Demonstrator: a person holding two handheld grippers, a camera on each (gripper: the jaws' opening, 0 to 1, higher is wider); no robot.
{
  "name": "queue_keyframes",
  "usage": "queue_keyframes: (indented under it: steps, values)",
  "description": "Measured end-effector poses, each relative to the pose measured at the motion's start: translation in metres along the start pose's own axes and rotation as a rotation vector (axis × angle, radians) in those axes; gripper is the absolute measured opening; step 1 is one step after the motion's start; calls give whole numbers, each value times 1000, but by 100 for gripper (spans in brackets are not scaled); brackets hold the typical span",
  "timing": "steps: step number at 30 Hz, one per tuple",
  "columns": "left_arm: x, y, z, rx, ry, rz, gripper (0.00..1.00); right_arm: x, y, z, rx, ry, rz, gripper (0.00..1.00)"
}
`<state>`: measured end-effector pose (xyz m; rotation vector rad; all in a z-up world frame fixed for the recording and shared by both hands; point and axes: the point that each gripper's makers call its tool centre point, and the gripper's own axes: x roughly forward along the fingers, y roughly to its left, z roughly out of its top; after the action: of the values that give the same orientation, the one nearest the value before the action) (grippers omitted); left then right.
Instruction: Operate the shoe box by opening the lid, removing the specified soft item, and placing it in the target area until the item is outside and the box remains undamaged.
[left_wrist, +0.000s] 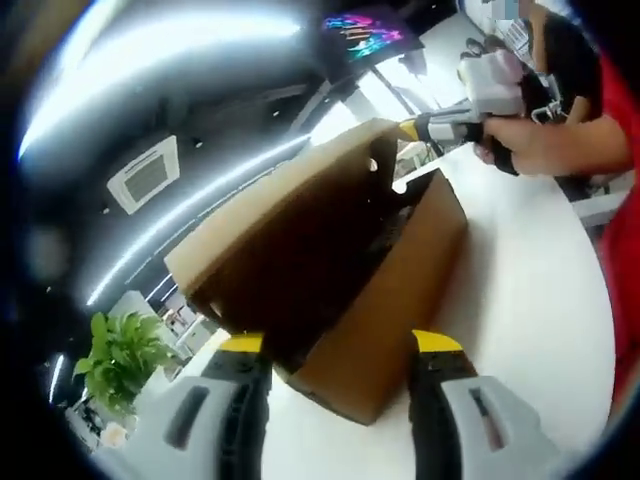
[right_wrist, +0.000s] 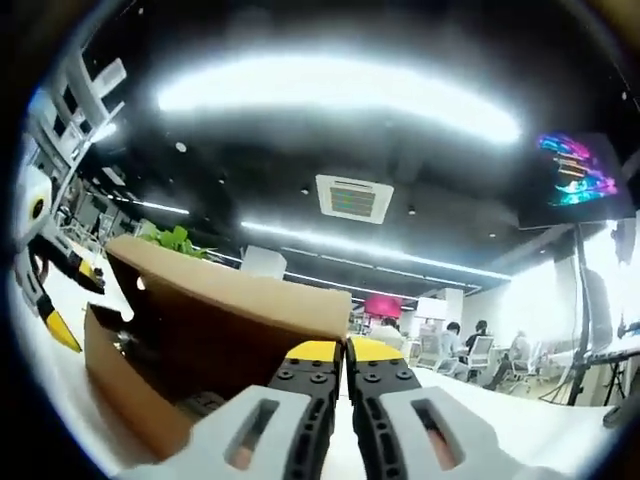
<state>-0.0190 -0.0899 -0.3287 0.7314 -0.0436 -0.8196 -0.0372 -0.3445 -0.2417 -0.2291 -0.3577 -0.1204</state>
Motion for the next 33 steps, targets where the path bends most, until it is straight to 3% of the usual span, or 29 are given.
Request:
queue_keyframes:
  steps: [11,18,22,25,29,33]
  values:
    - [-5,7,4,112,51,-50,47,2,-1,-1,-65,13,0,0]
    - [-6,1,2,113,77,-153,43,3,-2,1,-42,28,9,0]
    - [-4,1,0,126,78,-183,38,3,-1,0,-50,30,7,0]
    - [0,6,3,177,44,-186,36,3,-1,0,-57,31,8,1]
    - [0,-6,-2,197,95,-304,29,5,-1,1,-62,33,13,1]
    - [3,2,-4,187,126,-312,25,6,-2,2,-70,36,20,1]
